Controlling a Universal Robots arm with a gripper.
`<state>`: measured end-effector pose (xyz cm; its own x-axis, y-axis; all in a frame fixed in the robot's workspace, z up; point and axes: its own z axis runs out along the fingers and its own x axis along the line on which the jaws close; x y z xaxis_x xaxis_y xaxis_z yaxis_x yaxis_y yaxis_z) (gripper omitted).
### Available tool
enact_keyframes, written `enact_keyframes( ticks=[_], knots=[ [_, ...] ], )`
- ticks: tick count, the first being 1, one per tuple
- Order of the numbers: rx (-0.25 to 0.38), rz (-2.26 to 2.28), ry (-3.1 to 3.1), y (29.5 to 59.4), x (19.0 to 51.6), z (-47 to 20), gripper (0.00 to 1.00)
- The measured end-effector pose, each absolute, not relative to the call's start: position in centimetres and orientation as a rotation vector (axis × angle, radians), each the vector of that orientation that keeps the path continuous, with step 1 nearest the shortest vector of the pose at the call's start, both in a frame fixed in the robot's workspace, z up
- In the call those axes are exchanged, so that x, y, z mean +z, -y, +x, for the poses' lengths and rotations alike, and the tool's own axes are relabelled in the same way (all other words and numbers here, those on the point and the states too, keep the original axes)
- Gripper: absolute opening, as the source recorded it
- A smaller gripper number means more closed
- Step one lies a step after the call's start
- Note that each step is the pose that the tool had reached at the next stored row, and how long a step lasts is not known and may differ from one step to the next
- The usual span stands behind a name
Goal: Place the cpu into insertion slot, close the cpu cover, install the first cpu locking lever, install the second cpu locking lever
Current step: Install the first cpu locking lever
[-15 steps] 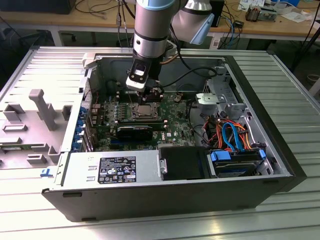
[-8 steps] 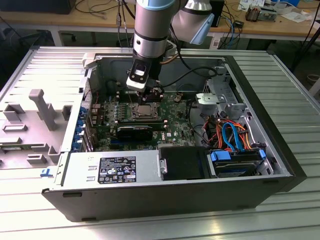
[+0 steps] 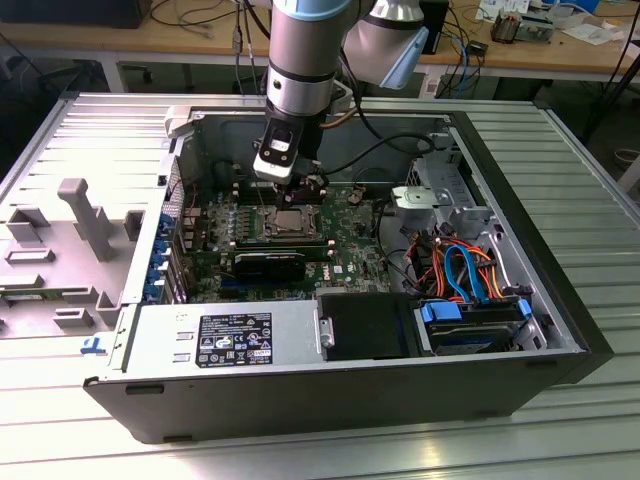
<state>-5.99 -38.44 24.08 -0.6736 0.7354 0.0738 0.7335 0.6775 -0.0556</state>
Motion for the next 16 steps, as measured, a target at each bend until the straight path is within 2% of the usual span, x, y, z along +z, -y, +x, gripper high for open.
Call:
enact_keyframes(
  ticks=[16],
  knots=[
    [0.033,-1.205,2.803,38.44,24.08,-5.99,0.11]
  ],
)
